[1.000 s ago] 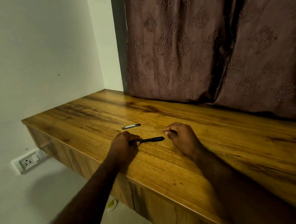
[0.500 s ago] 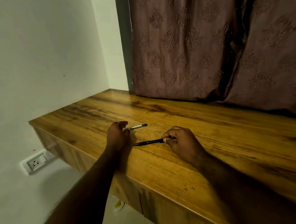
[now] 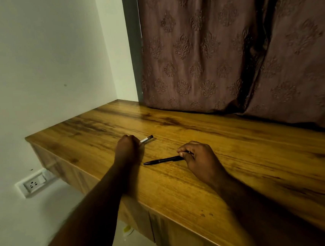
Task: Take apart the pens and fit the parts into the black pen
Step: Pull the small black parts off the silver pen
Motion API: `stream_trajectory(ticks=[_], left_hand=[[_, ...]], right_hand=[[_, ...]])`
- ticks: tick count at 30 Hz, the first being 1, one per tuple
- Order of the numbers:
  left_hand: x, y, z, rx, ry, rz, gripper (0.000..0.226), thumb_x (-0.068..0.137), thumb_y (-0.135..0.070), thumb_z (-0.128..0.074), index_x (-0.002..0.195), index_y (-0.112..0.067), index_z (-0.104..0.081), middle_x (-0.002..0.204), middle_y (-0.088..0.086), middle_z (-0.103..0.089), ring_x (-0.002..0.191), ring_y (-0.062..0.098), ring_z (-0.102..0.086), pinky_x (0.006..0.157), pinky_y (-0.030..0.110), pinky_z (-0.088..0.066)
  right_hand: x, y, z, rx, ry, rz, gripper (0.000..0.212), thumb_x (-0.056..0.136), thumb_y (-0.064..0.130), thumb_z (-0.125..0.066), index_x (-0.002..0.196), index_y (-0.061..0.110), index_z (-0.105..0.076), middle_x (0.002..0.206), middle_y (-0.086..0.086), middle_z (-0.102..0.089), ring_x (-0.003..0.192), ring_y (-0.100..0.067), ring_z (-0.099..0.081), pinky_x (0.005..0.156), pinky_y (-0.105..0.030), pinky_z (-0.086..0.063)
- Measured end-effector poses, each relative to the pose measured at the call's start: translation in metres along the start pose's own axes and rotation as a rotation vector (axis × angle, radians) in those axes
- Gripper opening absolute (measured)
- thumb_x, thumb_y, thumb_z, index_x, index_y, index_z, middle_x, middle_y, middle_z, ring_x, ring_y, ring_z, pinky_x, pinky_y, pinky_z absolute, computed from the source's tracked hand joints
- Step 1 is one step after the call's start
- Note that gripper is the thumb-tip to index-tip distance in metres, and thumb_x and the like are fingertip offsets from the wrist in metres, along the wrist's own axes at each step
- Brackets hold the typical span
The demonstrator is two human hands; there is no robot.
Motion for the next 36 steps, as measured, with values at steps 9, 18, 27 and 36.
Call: stream_trajectory(ticks=[9, 18, 27, 36], left_hand=[[-0.096, -0.031, 0.028, -0.651, -0.037, -0.114, 0.010, 0.092, -0.019, -0.056, 0.091, -0.010, -0.059, 0.074, -0.001, -0.059, 0.062, 0.003, -0.055, 0.054, 0.016, -0.044], [-0.123, -0.047, 0.020, -0.401, 0.061, -0.400, 0.036, 0.089, -0.044, -0.049, 0.095, -0.011, -0.063, 0.092, 0.004, -0.056, 0.076, 0.017, -0.056, 0.064, 0.028, -0.045], [-0.118, -0.073, 0.015, -0.324, 0.114, -0.466, 0.029, 0.093, -0.036, -0.048, 0.104, -0.012, -0.060, 0.099, 0.000, -0.050, 0.078, 0.015, -0.053, 0.068, 0.034, -0.046], [-0.112, -0.075, 0.004, -0.273, 0.011, -0.468, 0.018, 0.085, -0.020, -0.064, 0.101, -0.014, -0.062, 0.099, 0.000, -0.053, 0.076, 0.016, -0.056, 0.065, 0.035, -0.050]], right_hand=[[-0.004, 0.007, 0.007, 0.121, -0.063, -0.068, 0.015, 0.095, 0.020, -0.060, 0.089, 0.013, -0.072, 0.071, 0.013, -0.062, 0.066, 0.001, -0.054, 0.059, -0.018, -0.039], [-0.033, 0.014, 0.024, 0.445, 0.024, -0.327, 0.022, 0.096, 0.021, -0.060, 0.079, 0.009, -0.068, 0.062, -0.007, -0.063, 0.047, -0.012, -0.051, 0.049, -0.027, -0.041], [-0.038, 0.006, 0.034, 0.639, -0.016, -0.416, 0.013, 0.096, 0.006, -0.057, 0.089, 0.002, -0.067, 0.072, -0.012, -0.067, 0.056, -0.017, -0.059, 0.050, -0.026, -0.046], [-0.033, 0.001, 0.032, 0.683, 0.019, -0.411, 0.012, 0.096, 0.004, -0.055, 0.093, 0.004, -0.066, 0.076, -0.015, -0.066, 0.057, -0.017, -0.059, 0.051, -0.024, -0.049]])
Point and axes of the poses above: each hand's wrist, its own x-axis towards the middle knuckle, its own z-axis out of the back of the hand, y = z × x, the point moved 1 cm from there along x, towards the middle knuckle
